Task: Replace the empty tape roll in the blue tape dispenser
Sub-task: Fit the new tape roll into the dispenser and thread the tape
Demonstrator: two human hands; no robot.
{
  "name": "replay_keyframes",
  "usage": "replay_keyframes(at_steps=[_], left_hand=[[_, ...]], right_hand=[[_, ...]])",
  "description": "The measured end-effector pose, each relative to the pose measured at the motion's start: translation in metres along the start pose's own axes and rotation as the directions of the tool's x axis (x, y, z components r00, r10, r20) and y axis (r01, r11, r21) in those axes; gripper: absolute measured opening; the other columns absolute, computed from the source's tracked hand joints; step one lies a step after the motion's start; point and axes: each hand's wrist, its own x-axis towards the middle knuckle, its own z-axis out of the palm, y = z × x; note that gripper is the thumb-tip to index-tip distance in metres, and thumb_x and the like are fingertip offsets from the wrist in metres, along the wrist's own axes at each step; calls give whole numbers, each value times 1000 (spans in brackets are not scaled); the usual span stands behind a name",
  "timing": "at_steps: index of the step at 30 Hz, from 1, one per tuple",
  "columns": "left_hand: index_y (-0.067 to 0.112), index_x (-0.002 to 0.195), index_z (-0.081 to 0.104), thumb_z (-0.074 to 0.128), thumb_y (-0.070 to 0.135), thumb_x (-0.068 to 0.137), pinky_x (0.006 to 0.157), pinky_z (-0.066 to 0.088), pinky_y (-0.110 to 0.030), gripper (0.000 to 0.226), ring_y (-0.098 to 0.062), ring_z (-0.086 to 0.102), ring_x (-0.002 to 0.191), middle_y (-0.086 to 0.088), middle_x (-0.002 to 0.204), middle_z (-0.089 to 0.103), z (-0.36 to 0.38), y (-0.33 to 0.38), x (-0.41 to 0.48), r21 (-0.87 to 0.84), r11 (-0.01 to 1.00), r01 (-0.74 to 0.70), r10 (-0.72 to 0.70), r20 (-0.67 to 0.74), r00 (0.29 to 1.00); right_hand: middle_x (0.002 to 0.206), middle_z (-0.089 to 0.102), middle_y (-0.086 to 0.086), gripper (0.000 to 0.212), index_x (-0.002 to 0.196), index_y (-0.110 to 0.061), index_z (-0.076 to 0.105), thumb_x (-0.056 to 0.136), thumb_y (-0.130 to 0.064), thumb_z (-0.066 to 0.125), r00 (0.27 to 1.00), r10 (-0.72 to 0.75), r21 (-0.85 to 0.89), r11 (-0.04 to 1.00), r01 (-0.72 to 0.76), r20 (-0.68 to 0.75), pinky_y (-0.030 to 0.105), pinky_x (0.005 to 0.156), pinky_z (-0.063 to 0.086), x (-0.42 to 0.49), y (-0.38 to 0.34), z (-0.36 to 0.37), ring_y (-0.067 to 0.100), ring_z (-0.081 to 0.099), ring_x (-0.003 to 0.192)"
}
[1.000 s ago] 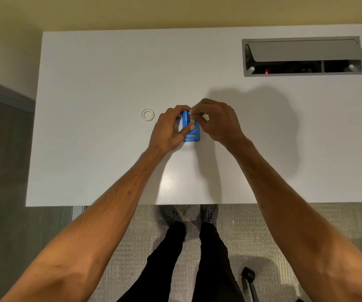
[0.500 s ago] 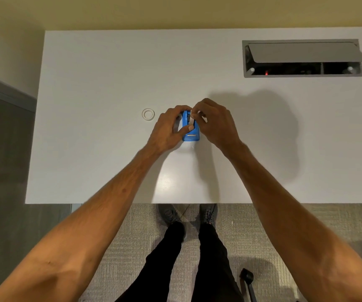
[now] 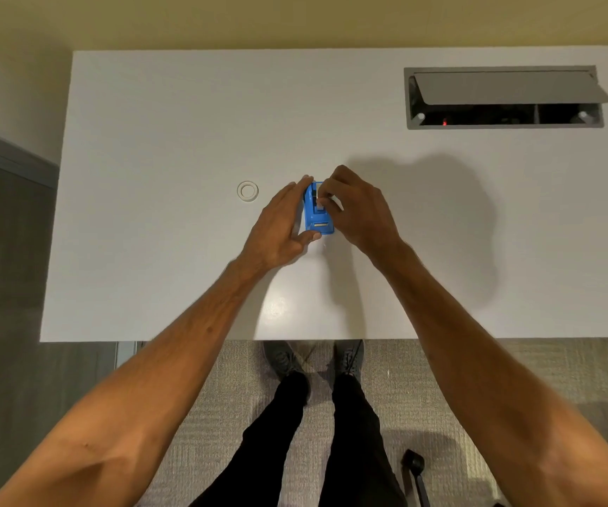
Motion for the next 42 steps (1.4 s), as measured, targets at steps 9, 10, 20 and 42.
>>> replay_keyframes(at_steps=[9,10,20,42], left_hand=[[16,169,24,63,67,94,129,31,-58,99,-34,31,161,-5,172,37,-1,-6,1,79,997,3,-3,4,1000],[16,169,23,61,68,94,130,30,-58,99,-35,31,161,-5,173,37,0,-7,1,74,997,7,-7,6,1000],[22,170,20,64,65,94,129,31,-60,97,-34,29,162,-1,173,35,4,-8,2,80,996,29,-30,13,999],[27,168,22,65,71,92,122,39,-62,98,-33,36,158,0,169,41,6,-14,5,78,997,29,-30,19,999]], right_hand=[[91,65,4,14,87,-13,65,101,-15,63,994,-28,-169,986,10,-105,35,67,44,-21,-6,8,22,58,73],[91,64,4,12,88,-13,65,99,-12,65,993,-36,-176,984,15,-113,33,67,41,-24,-6,9,22,57,72],[106,68,6,15,105,-12,67,92,-7,73,988,-52,-257,966,13,-143,37,75,48,-46,-5,25,21,63,83],[112,72,9,17,113,-11,69,103,-24,69,964,-168,-378,923,80,-205,43,90,50,-79,-4,44,23,71,88]])
